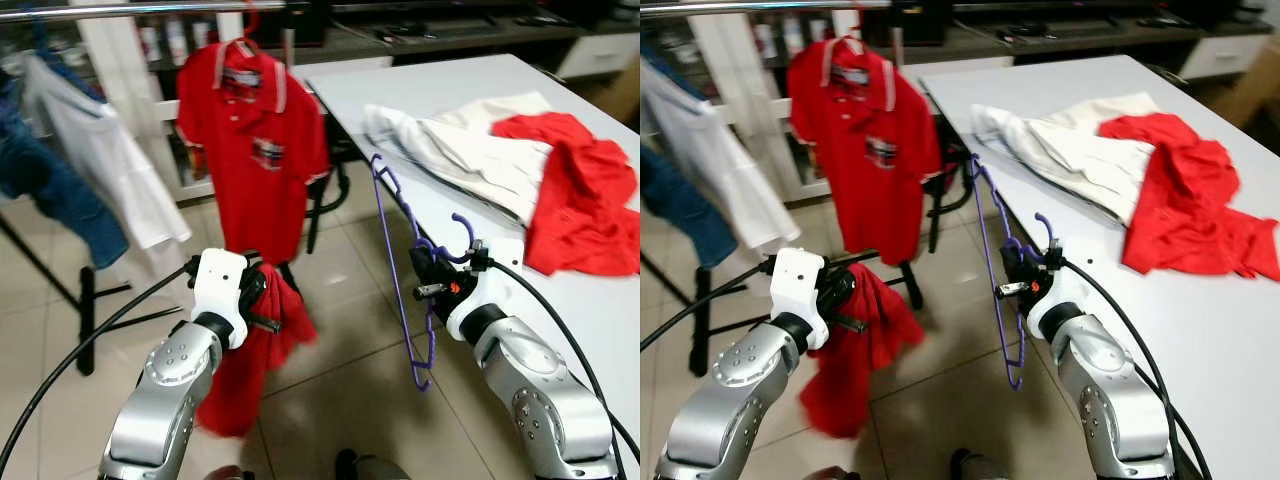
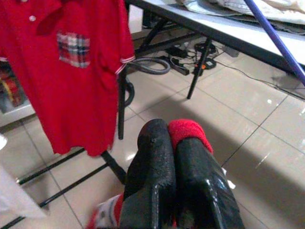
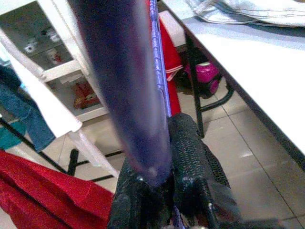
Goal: Hang hanger
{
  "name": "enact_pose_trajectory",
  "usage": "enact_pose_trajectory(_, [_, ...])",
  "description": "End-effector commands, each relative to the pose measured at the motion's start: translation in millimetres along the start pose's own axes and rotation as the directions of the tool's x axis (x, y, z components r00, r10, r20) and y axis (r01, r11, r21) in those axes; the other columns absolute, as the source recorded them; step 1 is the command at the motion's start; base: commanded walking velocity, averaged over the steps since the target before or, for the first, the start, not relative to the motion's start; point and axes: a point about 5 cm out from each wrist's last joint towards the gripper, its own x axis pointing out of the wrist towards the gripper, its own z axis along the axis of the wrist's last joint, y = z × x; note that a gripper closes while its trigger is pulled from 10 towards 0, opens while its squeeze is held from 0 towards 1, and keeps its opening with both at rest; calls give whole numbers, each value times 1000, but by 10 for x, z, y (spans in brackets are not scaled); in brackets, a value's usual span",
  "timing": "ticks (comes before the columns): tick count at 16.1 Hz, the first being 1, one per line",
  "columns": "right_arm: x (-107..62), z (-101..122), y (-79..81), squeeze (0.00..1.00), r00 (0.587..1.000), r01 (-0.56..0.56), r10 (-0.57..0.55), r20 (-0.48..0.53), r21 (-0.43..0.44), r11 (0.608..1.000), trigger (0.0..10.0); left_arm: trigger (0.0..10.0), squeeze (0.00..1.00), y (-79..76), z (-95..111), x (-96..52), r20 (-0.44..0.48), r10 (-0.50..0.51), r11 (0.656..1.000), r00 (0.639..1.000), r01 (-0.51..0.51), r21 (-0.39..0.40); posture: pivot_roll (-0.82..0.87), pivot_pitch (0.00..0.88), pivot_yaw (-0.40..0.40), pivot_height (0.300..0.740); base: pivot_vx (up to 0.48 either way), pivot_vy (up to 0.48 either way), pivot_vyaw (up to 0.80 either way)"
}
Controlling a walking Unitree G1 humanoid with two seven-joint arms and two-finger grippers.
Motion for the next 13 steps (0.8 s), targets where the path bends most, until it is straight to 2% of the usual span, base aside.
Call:
enact_pose_trajectory(1, [-24, 10, -3, 0, 1000, 9, -9, 5, 2, 1000, 10000, 10000, 0, 12, 88, 18, 34, 9, 1000, 999, -9, 8, 97, 46, -48, 740, 0, 0, -800])
enact_pose_trajectory(5, [-65, 61, -25, 0, 999, 35, -35, 32, 21, 999, 10000, 10000, 0, -6, 133, 74, 35, -17, 1000, 999, 16, 20, 90, 39, -29, 740, 0, 0, -800])
enact_pose_trajectory(8, [-48, 23, -20, 0, 998, 52, -52, 22, 21, 998, 10000, 10000, 0, -37, 122, 60, 9, -38, 995, 999, 37, 94, 108, 49, -22, 740, 0, 0, -800])
enact_pose_trajectory(13, [-85, 43, 28, 0, 999, 44, -44, 28, 6, 999, 10000, 10000, 0, -44, 107, 110, 0, -59, 994, 998, 58, 90, 68, 45, 6, 740, 0, 0, -800])
